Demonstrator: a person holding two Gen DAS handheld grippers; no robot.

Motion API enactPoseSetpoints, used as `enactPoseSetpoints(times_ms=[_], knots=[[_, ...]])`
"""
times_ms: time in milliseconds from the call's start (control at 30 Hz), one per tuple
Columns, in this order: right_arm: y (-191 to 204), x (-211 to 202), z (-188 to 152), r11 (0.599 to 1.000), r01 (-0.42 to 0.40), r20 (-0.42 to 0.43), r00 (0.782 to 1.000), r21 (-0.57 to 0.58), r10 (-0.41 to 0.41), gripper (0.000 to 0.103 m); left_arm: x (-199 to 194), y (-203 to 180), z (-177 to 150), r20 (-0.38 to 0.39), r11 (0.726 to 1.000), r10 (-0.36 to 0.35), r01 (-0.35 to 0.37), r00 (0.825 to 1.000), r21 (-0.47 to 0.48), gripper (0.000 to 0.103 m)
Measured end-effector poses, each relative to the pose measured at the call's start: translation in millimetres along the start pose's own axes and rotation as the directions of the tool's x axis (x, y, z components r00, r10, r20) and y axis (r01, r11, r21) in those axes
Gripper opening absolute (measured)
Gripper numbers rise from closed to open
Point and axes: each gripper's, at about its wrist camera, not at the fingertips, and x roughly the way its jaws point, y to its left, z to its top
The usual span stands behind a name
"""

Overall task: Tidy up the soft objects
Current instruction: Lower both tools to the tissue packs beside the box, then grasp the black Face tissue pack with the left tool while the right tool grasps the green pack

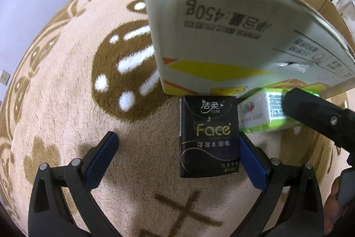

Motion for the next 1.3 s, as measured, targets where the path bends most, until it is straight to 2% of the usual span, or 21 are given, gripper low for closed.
enactPoseSetpoints(times_ms=[67, 167, 400, 433, 567, 633, 733, 1033, 1100, 1167, 1200, 1300], knots=[[0.6, 1.1, 0.2, 1.000, -0.001, -0.004, 1.000, -0.001, 0.001, 0.101, 1.4, -2.0, -1.0, 0.007, 1.000, -0.001, 0.001, 1.000, 0.003, 0.091], [3.5, 2.5, -0.4, 1.000, -0.006, -0.012, 1.000, 0.007, 0.006, 0.101, -1.3, -3.5, -3.0, 0.018, 1.000, -0.002, 0.002, 1.000, 0.008, 0.086], [12.0, 10.9, -1.0, 0.999, -0.002, 0.005, 1.000, 0.049, 0.002, 0.102, -2.1, 5.7, -4.3, 0.026, 0.999, -0.022, 0.023, 0.999, -0.024, 0.081], [12.3, 11.1, -1.0, 0.999, -0.001, 0.005, 1.000, 0.053, 0.001, 0.102, -2.4, 7.4, -5.0, 0.028, 0.999, -0.019, 0.019, 0.999, -0.026, 0.078], [9.1, 6.6, -0.8, 0.998, 0.005, -0.003, 1.000, 0.063, -0.005, 0.102, -9.7, 13.4, -7.1, 0.047, 0.999, -0.015, 0.018, 0.999, -0.051, 0.052], [12.6, 5.8, -1.6, 0.998, 0.009, -0.010, 1.000, 0.066, -0.008, 0.102, -11.2, 18.4, -8.0, 0.051, 0.997, -0.028, 0.032, 0.998, -0.072, 0.047], [18.9, 6.0, -3.8, 0.998, 0.008, 0.001, 1.000, 0.067, -0.008, 0.102, -11.2, 24.5, -8.9, 0.057, 0.995, -0.039, 0.043, 0.998, -0.087, 0.046], [35.3, 9.8, -8.8, 0.995, 0.092, 0.013, 0.996, 0.036, -0.092, 0.102, -28.0, 21.2, -15.7, 0.076, 0.998, 0.017, -0.012, 0.997, -0.061, 0.046], [39.4, 8.0, -11.0, 0.994, 0.101, 0.022, 0.995, 0.032, -0.101, 0.102, -32.3, 24.5, -17.1, 0.083, 0.998, 0.005, 0.001, 0.997, -0.068, 0.046], [41.4, 7.3, -11.3, 0.994, 0.110, 0.026, 0.994, 0.026, -0.110, 0.099, -34.1, 27.7, -19.1, 0.083, 0.997, 0.003, 0.004, 0.997, -0.078, 0.046], [42.9, 7.1, -11.1, 0.993, 0.115, 0.029, 0.993, 0.015, -0.115, 0.092, -35.0, 28.7, -20.5, 0.083, 0.997, 0.011, -0.005, 0.996, -0.078, 0.046], [48.2, 6.5, -12.7, 0.992, 0.124, 0.030, 0.992, -0.004, -0.124, 0.091, -36.5, 39.2, -21.3, 0.084, 0.998, 0.032, -0.027, 0.996, -0.065, 0.046]])
